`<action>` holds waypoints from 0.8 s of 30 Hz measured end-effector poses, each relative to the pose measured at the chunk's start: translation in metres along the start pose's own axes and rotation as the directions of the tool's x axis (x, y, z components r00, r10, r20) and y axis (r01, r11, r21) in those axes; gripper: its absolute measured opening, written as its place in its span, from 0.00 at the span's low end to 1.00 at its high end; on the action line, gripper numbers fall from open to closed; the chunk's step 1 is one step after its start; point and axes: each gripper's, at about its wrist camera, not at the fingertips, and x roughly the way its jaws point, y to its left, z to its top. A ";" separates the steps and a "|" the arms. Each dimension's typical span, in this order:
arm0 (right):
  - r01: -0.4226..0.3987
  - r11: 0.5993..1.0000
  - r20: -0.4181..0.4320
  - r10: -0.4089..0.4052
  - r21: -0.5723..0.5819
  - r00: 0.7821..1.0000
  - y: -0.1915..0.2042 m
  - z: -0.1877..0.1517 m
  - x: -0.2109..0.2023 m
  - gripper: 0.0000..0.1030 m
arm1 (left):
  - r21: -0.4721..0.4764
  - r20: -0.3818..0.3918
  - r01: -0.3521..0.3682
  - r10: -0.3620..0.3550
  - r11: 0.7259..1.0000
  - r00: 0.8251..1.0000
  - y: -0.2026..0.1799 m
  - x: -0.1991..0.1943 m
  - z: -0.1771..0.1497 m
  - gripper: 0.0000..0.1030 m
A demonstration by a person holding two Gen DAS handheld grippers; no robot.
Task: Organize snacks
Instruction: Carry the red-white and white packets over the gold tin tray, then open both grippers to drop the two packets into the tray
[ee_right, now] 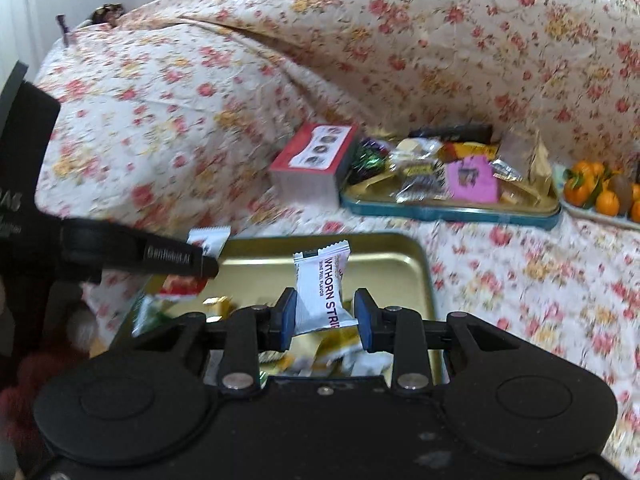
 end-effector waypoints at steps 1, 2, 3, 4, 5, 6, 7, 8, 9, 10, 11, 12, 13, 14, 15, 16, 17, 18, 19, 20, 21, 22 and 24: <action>0.013 1.000 0.001 -0.013 0.003 1.000 -0.001 0.003 0.006 0.32 | -0.002 -0.004 -0.002 0.002 1.000 1.000 -0.002 0.004 0.002 0.41; 0.022 1.000 -0.001 -0.022 0.007 1.000 -0.001 0.005 0.011 0.32 | -0.002 -0.010 -0.008 0.008 1.000 1.000 -0.003 0.008 0.003 0.41; 0.031 0.999 -0.004 -0.031 0.012 1.000 -0.002 0.006 0.015 0.32 | 0.000 -0.018 -0.017 0.017 1.000 1.000 -0.005 0.011 0.004 0.41; 0.040 0.999 -0.008 -0.039 0.015 0.999 -0.003 0.007 0.020 0.32 | 0.001 -0.023 -0.024 0.024 1.000 0.999 -0.006 0.013 0.004 0.41; 0.049 0.999 -0.013 -0.049 0.017 0.999 -0.004 0.008 0.025 0.32 | 0.002 -0.027 -0.031 0.031 1.000 0.999 -0.007 0.016 0.005 0.41; 0.058 0.998 -0.015 -0.058 0.016 0.998 -0.005 0.009 0.030 0.32 | 0.002 -0.032 -0.036 0.036 0.999 0.999 -0.007 0.019 0.006 0.41; 0.068 0.998 -0.019 -0.068 0.013 0.998 -0.006 0.010 0.035 0.32 | 0.001 -0.041 -0.041 0.041 0.999 0.998 -0.007 0.021 0.005 0.41; 0.078 0.997 -0.022 -0.078 0.011 0.997 -0.007 0.011 0.041 0.32 | 0.002 -0.051 -0.047 0.047 0.999 0.998 -0.006 0.023 0.004 0.41; 0.087 0.996 -0.026 -0.087 0.007 0.996 -0.008 0.012 0.045 0.32 | 0.006 -0.058 -0.054 0.054 0.999 0.997 -0.005 0.025 0.004 0.41; 0.096 0.995 -0.030 -0.096 0.004 0.995 -0.010 0.013 0.049 0.32 | 0.010 -0.063 -0.065 0.065 0.998 0.996 -0.003 0.027 0.001 0.41; 0.102 0.995 -0.033 -0.102 0.002 0.994 -0.011 0.014 0.052 0.32 | 0.010 -0.066 -0.077 0.078 0.997 0.995 -0.002 0.029 0.001 0.41; 0.107 0.994 -0.035 -0.106 0.001 0.994 -0.012 0.015 0.055 0.32 | 0.012 -0.071 -0.091 0.092 0.996 0.993 -0.001 0.031 0.000 0.41; 0.112 0.994 -0.039 -0.112 0.001 0.993 -0.014 0.015 0.058 0.32 | 0.016 -0.074 -0.097 0.098 0.995 0.992 -0.001 0.032 0.000 0.41; 0.117 0.993 -0.042 -0.116 0.002 0.992 -0.014 0.015 0.061 0.32 | 0.013 -0.073 -0.095 0.096 0.995 0.993 0.000 0.032 0.000 0.41; 0.120 0.993 -0.045 -0.120 0.004 0.992 -0.015 0.014 0.062 0.32 | 0.009 -0.075 -0.090 0.091 0.996 0.993 0.001 0.033 0.000 0.41; 0.125 0.992 -0.048 -0.124 0.007 0.991 -0.016 0.014 0.064 0.32 | 0.005 -0.078 -0.084 0.085 0.996 0.993 0.002 0.034 0.000 0.41; 0.128 0.992 -0.052 -0.128 0.011 0.990 -0.017 0.014 0.066 0.32 | 0.002 -0.083 -0.081 0.080 0.997 0.993 0.002 0.035 0.000 0.41; 0.132 0.991 -0.056 -0.131 0.013 0.990 -0.018 0.013 0.068 0.32 | -0.001 -0.089 -0.077 0.076 0.997 0.993 0.001 0.037 0.000 0.42; 0.138 0.990 -0.060 -0.136 0.016 0.989 -0.019 0.013 0.071 0.32 | -0.001 -0.093 -0.072 0.072 0.997 0.993 0.001 0.038 -0.001 0.42; 0.141 0.990 -0.064 -0.140 0.018 0.988 -0.020 0.012 0.073 0.32 | 0.002 -0.097 -0.066 0.066 0.998 0.993 0.000 0.040 -0.002 0.42; 0.144 0.989 -0.068 -0.142 0.019 0.987 -0.021 0.012 0.074 0.32 | 0.005 -0.100 -0.063 0.063 0.998 0.993 -0.001 0.041 -0.002 0.42; 0.147 0.989 -0.072 -0.145 0.020 0.987 -0.022 0.012 0.076 0.32 | 0.006 -0.101 -0.060 0.060 0.998 0.993 -0.001 0.042 -0.002 0.42; 0.151 0.988 -0.077 -0.149 0.020 0.986 -0.022 0.012 0.078 0.32 | 0.002 -0.095 -0.054 0.054 0.999 0.994 0.000 0.041 -0.002 0.43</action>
